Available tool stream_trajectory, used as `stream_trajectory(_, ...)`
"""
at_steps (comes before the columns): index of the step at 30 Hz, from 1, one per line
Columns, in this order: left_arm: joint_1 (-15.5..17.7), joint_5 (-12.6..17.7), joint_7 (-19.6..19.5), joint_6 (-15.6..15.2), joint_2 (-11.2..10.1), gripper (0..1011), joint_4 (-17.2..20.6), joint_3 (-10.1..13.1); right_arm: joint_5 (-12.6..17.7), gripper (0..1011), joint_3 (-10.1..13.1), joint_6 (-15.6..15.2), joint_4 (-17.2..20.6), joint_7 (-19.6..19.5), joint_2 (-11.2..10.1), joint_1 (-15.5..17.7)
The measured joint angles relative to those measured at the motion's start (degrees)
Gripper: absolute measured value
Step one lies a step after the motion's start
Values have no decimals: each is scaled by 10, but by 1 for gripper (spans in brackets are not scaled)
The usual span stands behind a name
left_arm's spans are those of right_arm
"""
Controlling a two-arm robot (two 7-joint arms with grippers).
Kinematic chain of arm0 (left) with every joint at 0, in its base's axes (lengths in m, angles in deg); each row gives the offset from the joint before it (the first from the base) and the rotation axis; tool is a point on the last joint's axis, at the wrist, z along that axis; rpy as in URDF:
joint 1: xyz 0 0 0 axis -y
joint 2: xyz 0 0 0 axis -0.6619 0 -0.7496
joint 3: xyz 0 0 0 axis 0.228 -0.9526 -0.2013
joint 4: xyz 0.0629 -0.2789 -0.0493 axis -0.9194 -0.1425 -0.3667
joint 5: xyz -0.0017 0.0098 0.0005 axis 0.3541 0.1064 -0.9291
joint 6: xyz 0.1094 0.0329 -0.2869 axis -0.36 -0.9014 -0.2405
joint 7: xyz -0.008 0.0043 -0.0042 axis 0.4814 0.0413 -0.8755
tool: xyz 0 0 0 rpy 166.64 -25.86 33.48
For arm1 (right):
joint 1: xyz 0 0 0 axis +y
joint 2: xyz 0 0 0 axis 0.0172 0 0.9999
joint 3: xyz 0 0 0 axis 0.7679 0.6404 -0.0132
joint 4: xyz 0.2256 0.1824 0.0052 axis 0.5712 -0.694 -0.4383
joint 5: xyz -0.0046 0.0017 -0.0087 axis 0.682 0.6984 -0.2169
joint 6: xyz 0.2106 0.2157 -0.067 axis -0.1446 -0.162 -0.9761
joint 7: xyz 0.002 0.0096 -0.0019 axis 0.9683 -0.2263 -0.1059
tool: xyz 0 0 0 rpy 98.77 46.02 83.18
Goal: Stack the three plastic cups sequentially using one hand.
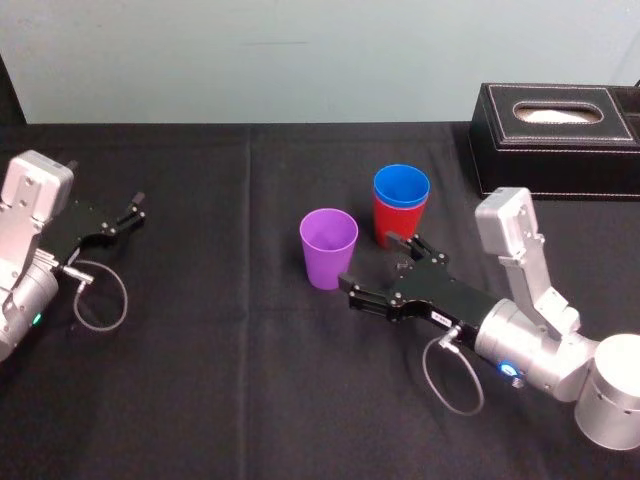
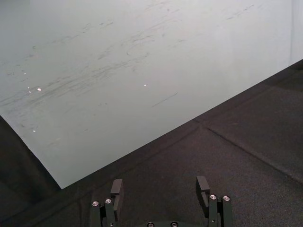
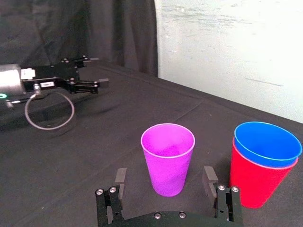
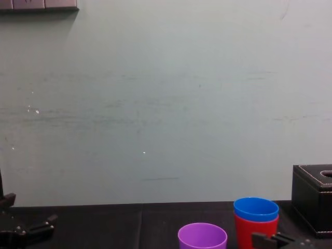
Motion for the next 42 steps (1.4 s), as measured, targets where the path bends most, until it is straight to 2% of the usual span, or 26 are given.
stream_trajectory(10, 0, 0, 0, 0, 0, 1005, 0, 0, -39, 1002, -9, -12, -14, -30, 42, -11)
stream_trajectory(24, 0, 0, 0, 0, 0, 1005, 0, 0, -81, 1000, -6, -13, -64, -49, 97, -40)
stream_trajectory(35, 0, 0, 0, 0, 0, 1005, 0, 0, -95, 1000, -4, 3, -100, -46, 124, -55)
stream_trajectory(42, 0, 0, 0, 0, 0, 1005, 0, 0, -97, 1000, -1, 13, -112, -39, 133, -60)
